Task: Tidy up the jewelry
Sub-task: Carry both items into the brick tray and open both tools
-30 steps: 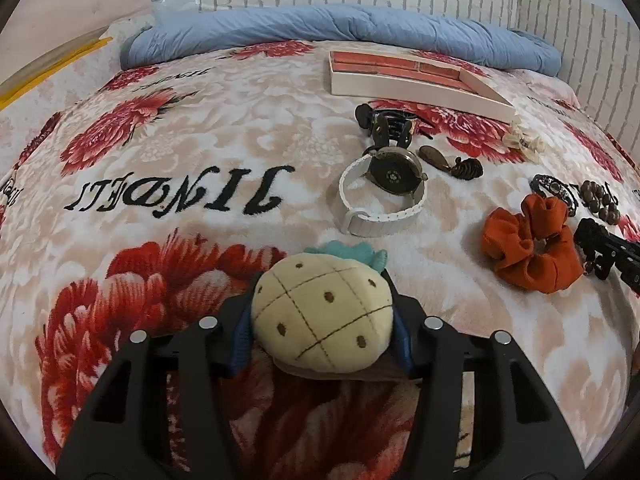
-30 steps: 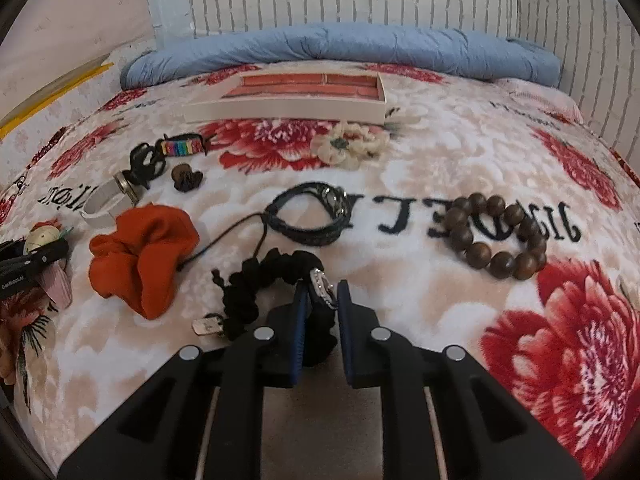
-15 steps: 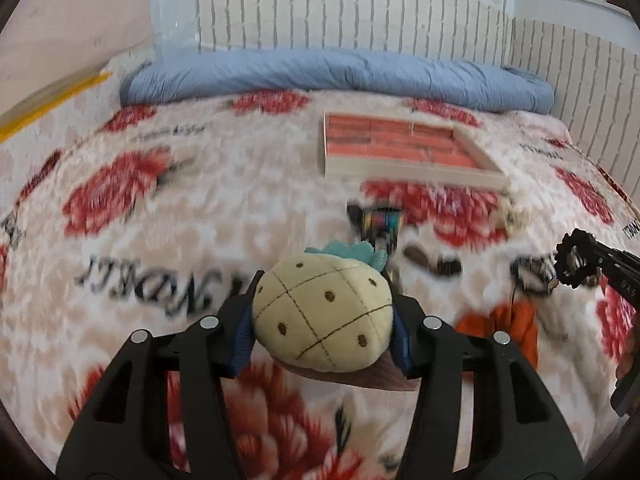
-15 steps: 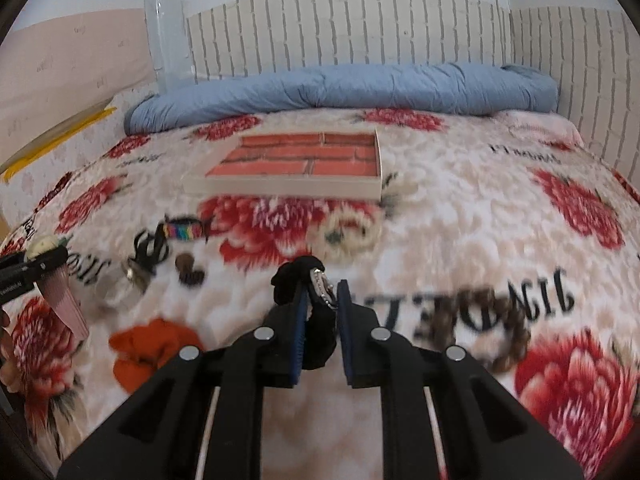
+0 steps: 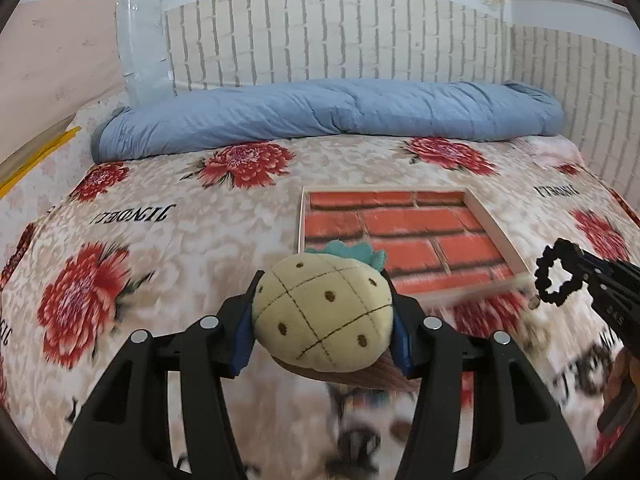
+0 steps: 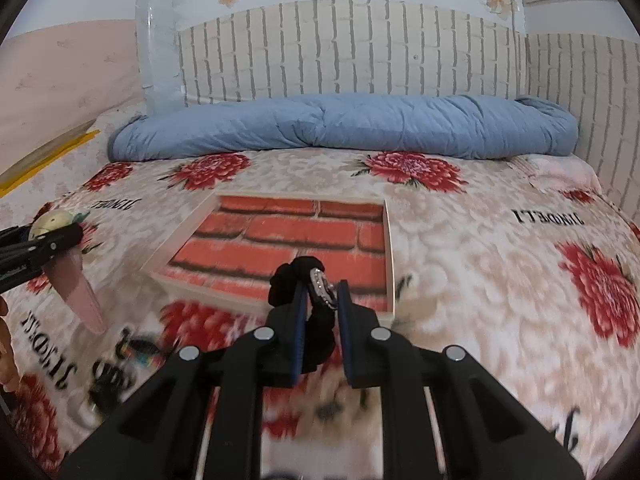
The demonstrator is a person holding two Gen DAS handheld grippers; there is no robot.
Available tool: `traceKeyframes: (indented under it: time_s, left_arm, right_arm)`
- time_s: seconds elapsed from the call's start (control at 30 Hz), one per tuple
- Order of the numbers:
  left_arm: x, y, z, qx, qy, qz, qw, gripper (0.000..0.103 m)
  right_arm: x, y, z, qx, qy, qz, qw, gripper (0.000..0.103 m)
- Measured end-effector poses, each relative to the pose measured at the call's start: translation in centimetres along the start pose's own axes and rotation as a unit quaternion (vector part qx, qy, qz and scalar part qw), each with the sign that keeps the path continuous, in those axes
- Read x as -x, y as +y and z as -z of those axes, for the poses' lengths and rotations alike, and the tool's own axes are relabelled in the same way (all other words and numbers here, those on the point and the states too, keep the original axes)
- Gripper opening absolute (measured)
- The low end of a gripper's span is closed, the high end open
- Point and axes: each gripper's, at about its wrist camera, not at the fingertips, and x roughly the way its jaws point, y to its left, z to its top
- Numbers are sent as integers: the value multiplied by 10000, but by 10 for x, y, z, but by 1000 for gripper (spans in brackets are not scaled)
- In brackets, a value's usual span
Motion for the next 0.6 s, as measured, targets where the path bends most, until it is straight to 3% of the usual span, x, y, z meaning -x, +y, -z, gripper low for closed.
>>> traceKeyframes:
  time_s: [0.2,0.43,0.6]
  left_arm:
    - [-72,-7,-41,176,293,-95,9994,52]
    - [-157,-29,-65,-142,647,-487,9966,53]
    - [-215,-40,-76,-216,1040,-334,9938,53]
  right_arm:
    - [-60,-3,-34,-5,110,162,9998,15]
    - [-137,-15,-57,-10,341,461,9984,15]
    - [-188,-23,-70,-25,655,669,9956,15]
